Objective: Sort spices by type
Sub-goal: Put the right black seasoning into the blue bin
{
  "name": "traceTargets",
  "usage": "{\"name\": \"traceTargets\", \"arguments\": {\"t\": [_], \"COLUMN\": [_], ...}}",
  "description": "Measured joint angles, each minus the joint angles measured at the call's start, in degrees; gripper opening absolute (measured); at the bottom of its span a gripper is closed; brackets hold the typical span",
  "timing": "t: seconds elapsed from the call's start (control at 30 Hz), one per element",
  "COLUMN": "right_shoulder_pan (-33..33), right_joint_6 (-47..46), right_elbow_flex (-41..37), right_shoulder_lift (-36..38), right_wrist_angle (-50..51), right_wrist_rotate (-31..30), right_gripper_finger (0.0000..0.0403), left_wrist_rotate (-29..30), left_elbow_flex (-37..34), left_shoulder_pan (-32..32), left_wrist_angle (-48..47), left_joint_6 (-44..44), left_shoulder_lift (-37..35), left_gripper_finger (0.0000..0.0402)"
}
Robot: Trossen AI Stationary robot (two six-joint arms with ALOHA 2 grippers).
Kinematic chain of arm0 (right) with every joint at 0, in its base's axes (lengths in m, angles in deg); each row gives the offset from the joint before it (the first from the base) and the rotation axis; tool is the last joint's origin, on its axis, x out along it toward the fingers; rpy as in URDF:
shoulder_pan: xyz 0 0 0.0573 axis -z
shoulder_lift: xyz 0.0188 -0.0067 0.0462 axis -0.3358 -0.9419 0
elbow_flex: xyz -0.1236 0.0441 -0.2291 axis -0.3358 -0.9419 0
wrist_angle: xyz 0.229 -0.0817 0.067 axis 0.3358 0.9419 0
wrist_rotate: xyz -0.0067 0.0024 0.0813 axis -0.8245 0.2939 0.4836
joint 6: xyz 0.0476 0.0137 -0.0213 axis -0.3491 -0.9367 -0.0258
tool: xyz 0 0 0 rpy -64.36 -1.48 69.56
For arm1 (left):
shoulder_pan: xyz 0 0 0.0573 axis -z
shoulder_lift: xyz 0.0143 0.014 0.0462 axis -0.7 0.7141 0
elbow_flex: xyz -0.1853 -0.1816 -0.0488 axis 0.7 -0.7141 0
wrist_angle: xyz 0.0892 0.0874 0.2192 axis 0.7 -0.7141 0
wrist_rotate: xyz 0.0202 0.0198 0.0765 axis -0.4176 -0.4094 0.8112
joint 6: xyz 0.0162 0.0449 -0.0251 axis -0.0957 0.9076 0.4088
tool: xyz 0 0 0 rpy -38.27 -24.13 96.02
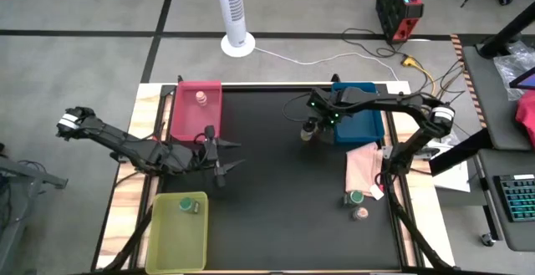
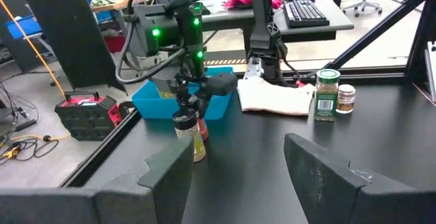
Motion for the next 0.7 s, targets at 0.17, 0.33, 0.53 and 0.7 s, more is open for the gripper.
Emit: {"name": "traceTargets", "arguments": {"t": [0.17,0.33,0.53,0.7], "right_shoulder_pan": [0.0,0.0,0.0,0.0], "right_joint_6": [-2.7,-4.4,-7.5,-12.6], "right_elbow_flex": [1.1,2.0,4.2,6.7], "right_shoulder_lift": [2.4,5.9,11.0,15.2], "right_wrist_angle": [3.3,5.7,9.6,15.4], "right_wrist_rotate": [-0.4,-0.4,-0.4,-3.4], "right_gripper_finger": [0.0209,0.0201,0.02,0.0201], "left_wrist_rotate": [0.0,0.0,0.0,0.1], "left_elbow_flex": [0.0,0.0,0.0,0.0], "left_shoulder_pan": [0.0,0.0,0.0,0.0], "left_wrist_angle": [0.0,0.0,0.0,0.0], "left_joint_6": [-0.1,-0.1,-0.4,-0.3], "left_shoulder_lift": [0.0,0.0,0.0,0.0], "left_gripper_finger": [0.0212,0.0212,0.0212,0.0212]}}
